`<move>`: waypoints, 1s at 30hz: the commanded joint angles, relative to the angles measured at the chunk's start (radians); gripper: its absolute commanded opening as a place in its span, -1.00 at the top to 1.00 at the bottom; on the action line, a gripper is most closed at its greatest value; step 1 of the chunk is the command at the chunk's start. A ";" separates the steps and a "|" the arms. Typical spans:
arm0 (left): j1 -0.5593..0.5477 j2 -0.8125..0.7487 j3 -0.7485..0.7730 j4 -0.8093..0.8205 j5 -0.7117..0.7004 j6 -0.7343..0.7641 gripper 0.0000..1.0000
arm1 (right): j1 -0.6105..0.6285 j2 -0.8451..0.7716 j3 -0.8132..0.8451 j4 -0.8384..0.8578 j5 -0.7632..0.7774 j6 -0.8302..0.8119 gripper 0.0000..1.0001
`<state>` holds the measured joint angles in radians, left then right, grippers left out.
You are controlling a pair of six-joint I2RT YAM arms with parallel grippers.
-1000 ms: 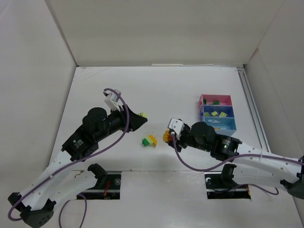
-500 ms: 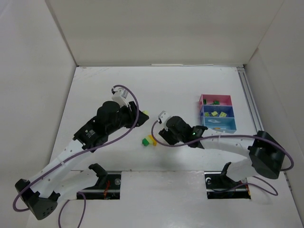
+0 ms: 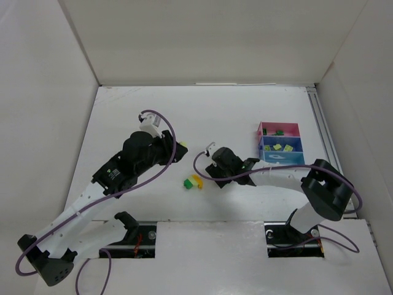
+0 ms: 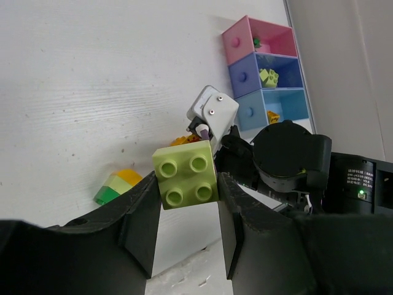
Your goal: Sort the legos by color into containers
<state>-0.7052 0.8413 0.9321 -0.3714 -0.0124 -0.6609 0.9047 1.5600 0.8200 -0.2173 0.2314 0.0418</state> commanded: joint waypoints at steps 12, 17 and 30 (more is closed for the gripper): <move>0.003 -0.005 0.042 -0.003 -0.040 0.006 0.64 | 0.000 -0.032 0.034 0.016 -0.029 0.004 -0.13; 0.003 0.004 0.042 -0.003 -0.031 0.006 0.62 | 0.000 -0.058 0.044 0.016 -0.038 -0.016 -0.43; 0.003 0.045 0.093 0.026 0.066 -0.054 0.56 | 0.000 -0.310 0.001 0.047 -0.092 -0.106 -0.60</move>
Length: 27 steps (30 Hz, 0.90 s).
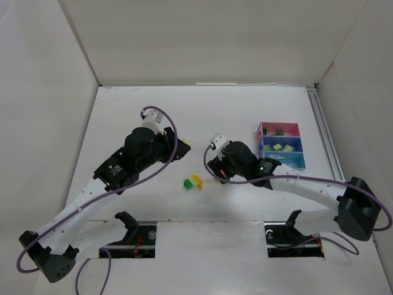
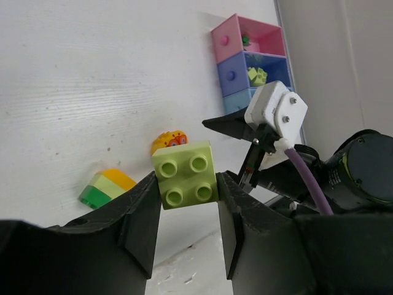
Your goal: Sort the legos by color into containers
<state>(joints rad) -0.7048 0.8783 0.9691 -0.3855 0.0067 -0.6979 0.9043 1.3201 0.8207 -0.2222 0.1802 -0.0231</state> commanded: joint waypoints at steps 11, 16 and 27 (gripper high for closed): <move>0.263 0.036 -0.181 0.727 0.898 -0.299 0.59 | 0.001 -0.637 -0.209 0.563 -0.329 -0.186 -0.63; 0.263 0.007 -0.149 0.748 0.918 -0.299 0.59 | 0.001 -0.604 -0.143 0.577 -0.396 -0.224 -0.70; 0.263 -0.045 -0.115 0.666 0.891 -0.249 0.59 | 0.001 -0.355 0.015 0.629 -0.492 -0.342 -0.75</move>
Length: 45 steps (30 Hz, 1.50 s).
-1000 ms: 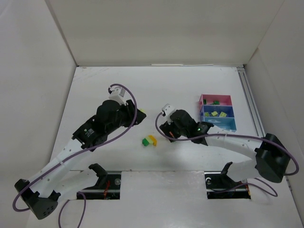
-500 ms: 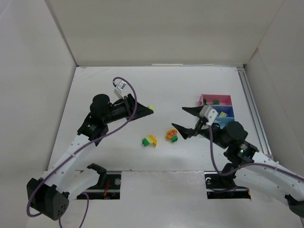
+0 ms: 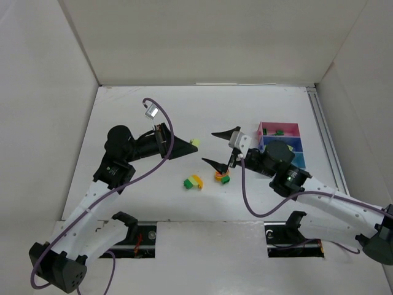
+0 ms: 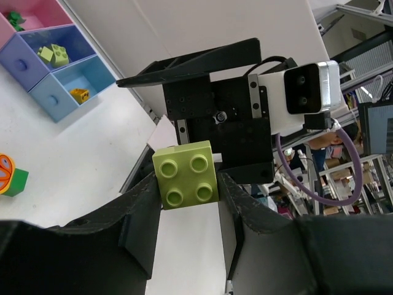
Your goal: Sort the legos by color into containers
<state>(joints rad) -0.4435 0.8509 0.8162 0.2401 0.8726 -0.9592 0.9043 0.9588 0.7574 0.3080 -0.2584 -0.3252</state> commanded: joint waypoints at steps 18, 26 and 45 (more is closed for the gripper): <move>0.002 -0.029 0.011 0.059 0.016 0.022 0.59 | 0.001 0.133 0.163 0.181 -0.205 -0.031 -0.73; 0.002 -0.038 0.011 0.048 -0.003 0.022 0.59 | 0.011 0.167 0.194 0.224 -0.217 -0.009 -0.37; 0.002 -0.065 0.001 0.028 -0.023 0.033 0.30 | 0.011 0.196 0.194 0.286 -0.269 0.031 0.52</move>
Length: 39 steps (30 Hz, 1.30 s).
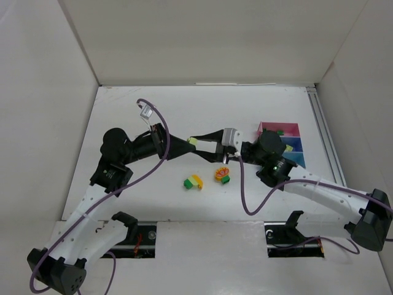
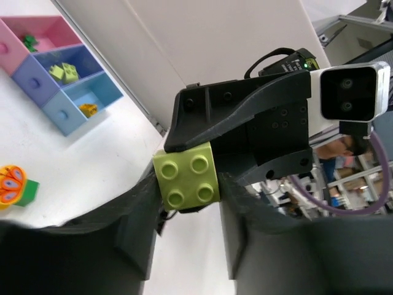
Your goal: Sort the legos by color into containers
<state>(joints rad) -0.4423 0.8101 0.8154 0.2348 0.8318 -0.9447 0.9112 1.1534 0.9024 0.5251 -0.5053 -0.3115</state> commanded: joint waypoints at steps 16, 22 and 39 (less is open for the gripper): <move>0.001 -0.054 0.145 -0.425 -0.416 0.230 -1.00 | -0.079 -0.058 0.064 -0.327 0.467 0.083 0.90; 0.001 -0.042 0.197 -0.673 -0.769 0.256 -1.00 | -0.362 -0.136 0.024 -0.607 0.536 0.221 0.90; 0.001 0.198 0.260 -0.583 -0.812 0.334 -1.00 | -0.818 0.158 0.162 -0.881 0.677 0.309 0.90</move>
<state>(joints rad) -0.4431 1.0283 1.0210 -0.3954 0.0429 -0.6453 0.1013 1.2881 0.9752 -0.3595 0.1326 -0.0101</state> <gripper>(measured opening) 0.997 0.428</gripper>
